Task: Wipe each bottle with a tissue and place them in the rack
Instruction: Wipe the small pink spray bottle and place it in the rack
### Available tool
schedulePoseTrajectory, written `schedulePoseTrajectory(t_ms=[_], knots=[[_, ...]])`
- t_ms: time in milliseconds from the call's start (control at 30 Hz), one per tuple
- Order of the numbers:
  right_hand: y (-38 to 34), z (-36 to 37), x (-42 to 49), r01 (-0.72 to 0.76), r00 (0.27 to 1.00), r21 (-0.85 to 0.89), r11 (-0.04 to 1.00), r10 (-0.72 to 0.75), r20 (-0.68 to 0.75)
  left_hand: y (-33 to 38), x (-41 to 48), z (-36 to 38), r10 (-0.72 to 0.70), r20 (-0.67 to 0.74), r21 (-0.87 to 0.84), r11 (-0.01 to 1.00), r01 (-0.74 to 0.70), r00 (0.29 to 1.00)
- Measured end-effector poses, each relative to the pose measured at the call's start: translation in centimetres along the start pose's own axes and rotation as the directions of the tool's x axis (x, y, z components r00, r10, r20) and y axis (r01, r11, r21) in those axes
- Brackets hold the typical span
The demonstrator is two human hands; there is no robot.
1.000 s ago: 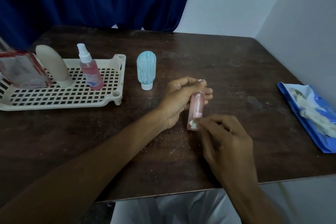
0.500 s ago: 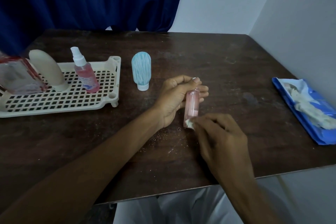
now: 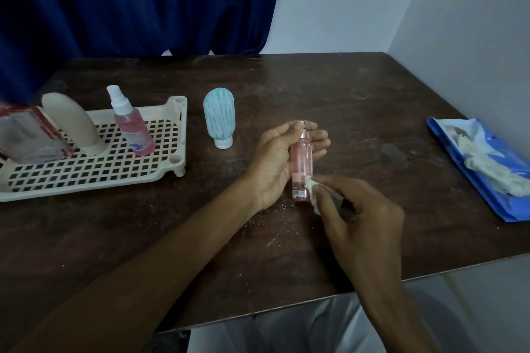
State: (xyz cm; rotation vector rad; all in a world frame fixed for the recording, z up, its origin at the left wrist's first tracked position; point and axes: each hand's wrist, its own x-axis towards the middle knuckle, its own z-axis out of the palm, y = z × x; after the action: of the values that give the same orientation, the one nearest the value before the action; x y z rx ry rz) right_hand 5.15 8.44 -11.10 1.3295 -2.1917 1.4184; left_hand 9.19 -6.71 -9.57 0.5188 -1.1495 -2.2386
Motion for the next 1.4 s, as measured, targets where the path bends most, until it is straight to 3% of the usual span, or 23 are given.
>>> schedulePoseTrajectory(t_ms=[233,733,933,1100,1400], knots=[[-0.3,0.9,-0.4,0.067,0.997,-0.112,0.991,-0.069,-0.016,0.0,0.2,-0.3,0.028,-0.006,0.010,1.000,-0.028,1.000],[-0.2,1.2,1.6,0.076,0.995,-0.132,0.988,-0.085,-0.060,-0.2,0.1,-0.1,0.073,0.028,0.057,0.996,-0.074,0.997],[-0.9,1.5,0.8,0.121,0.992,-0.139,0.983,-0.122,-0.002,-0.4,0.1,0.1,0.071,0.008,0.056,0.996,-0.071,0.997],[-0.3,1.4,2.2,0.081,0.994,-0.107,0.991,-0.088,-0.066,-0.1,0.3,-0.1,0.073,0.038,0.059,0.995,-0.075,0.997],[-0.3,1.1,1.7,0.111,0.993,-0.134,0.985,-0.114,-0.011,0.0,0.2,0.1,0.062,0.044,0.051,0.997,-0.064,0.997]])
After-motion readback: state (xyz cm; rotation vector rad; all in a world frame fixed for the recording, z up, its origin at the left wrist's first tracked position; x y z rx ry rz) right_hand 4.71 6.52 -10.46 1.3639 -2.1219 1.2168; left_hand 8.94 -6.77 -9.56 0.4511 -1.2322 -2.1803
